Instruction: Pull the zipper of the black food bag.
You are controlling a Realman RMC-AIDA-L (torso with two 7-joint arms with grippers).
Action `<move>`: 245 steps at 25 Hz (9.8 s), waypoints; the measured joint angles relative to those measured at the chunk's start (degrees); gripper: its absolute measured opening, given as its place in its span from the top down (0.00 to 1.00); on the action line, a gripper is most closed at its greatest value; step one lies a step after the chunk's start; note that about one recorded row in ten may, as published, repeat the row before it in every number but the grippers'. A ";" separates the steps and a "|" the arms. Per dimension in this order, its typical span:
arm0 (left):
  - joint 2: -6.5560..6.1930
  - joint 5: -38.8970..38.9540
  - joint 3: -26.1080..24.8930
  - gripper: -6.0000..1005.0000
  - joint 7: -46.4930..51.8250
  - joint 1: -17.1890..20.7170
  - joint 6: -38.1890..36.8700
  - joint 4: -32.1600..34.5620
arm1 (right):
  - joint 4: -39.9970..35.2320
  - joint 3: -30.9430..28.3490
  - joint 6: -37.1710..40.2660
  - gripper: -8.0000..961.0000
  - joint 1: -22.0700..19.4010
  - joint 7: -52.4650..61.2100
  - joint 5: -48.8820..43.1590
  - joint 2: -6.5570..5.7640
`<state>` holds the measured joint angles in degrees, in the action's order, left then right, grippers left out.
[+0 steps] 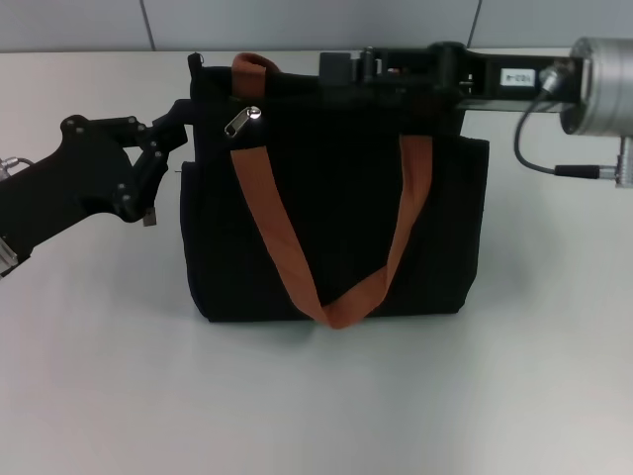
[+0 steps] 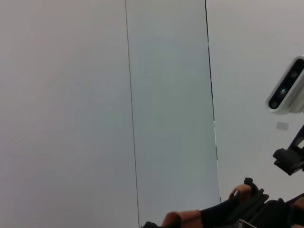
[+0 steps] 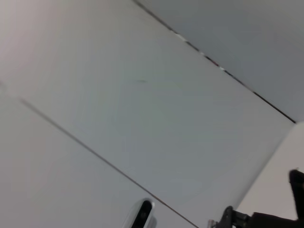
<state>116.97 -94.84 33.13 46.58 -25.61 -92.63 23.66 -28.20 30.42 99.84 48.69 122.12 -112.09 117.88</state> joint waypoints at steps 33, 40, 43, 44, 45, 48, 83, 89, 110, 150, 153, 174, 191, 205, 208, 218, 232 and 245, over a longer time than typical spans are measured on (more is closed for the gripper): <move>1.06 0.10 0.39 0.97 -0.55 0.42 -0.59 -0.02 | 5.79 13.62 -17.71 0.63 7.42 21.29 2.40 1.73; 1.06 0.09 0.44 0.97 -0.68 0.26 -0.91 -0.02 | 6.12 15.95 -18.59 0.63 7.20 21.16 4.70 1.82; 1.06 0.09 0.35 0.97 -0.69 0.21 -0.98 -0.02 | 6.14 16.35 -18.69 0.63 7.07 21.10 4.79 1.82; 1.06 0.09 0.37 0.97 -0.70 0.21 -0.99 -0.02 | 6.14 16.56 -18.85 0.63 7.03 20.63 4.82 1.82; 1.06 0.09 0.37 0.97 -0.70 0.21 -0.99 -0.02 | 6.14 16.62 -19.00 0.63 6.98 20.11 4.84 1.82; 1.06 0.09 0.43 0.97 -0.71 0.21 -1.02 -0.02 | 6.23 16.63 -19.46 0.63 6.84 18.75 4.89 1.82; 1.15 0.05 0.45 0.97 -0.70 0.40 -3.15 0.09 | 8.09 16.69 -21.12 0.86 6.43 14.95 7.23 1.79; 1.15 0.09 0.44 0.97 -0.70 0.38 -3.17 0.16 | 7.46 16.68 -20.21 0.77 5.73 15.03 7.09 1.51; 1.15 0.11 0.36 0.97 -0.70 0.54 -3.56 0.59 | 5.88 22.38 -23.09 0.75 6.91 14.67 7.28 1.83; 1.15 0.10 0.00 0.97 -0.70 1.27 -4.94 0.59 | -2.16 23.51 -22.27 0.88 3.29 11.76 6.94 1.39; 1.15 0.10 0.00 0.97 -0.70 1.31 -5.06 0.59 | -3.62 24.10 -21.80 0.86 2.87 10.78 6.48 1.20; 1.12 0.10 -0.09 0.97 -0.70 1.12 -5.69 0.65 | -7.67 32.93 -23.41 0.68 4.80 10.58 6.24 1.50; 1.15 0.10 -0.08 0.97 -0.70 0.83 -5.98 0.69 | -7.54 37.19 -26.75 0.70 5.73 12.43 6.10 1.56; 1.15 0.76 -0.08 0.97 -0.70 0.83 -6.08 0.68 | -21.06 39.50 -29.11 0.97 -0.48 20.59 -0.56 1.82; 1.07 1.39 -0.08 0.97 -0.67 0.85 -6.11 0.68 | -29.96 41.46 -29.56 0.99 -5.64 25.60 -3.60 1.82; 0.68 1.65 -0.07 0.97 -0.52 0.53 -5.89 0.67 | -45.65 35.16 -25.73 0.99 -17.06 31.77 -10.25 1.88; 0.63 1.79 -0.02 0.96 0.99 0.37 -5.60 0.51 | -33.09 22.71 -17.15 0.97 -21.97 3.92 19.86 1.04; -0.23 1.10 1.26 0.93 7.86 0.29 -5.81 0.67 | -9.26 13.00 16.36 0.50 -24.00 -46.58 25.72 -3.28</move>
<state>116.74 -93.74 34.38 54.44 -25.32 -98.44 24.33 -37.46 43.42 116.21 24.69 75.54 -86.37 114.60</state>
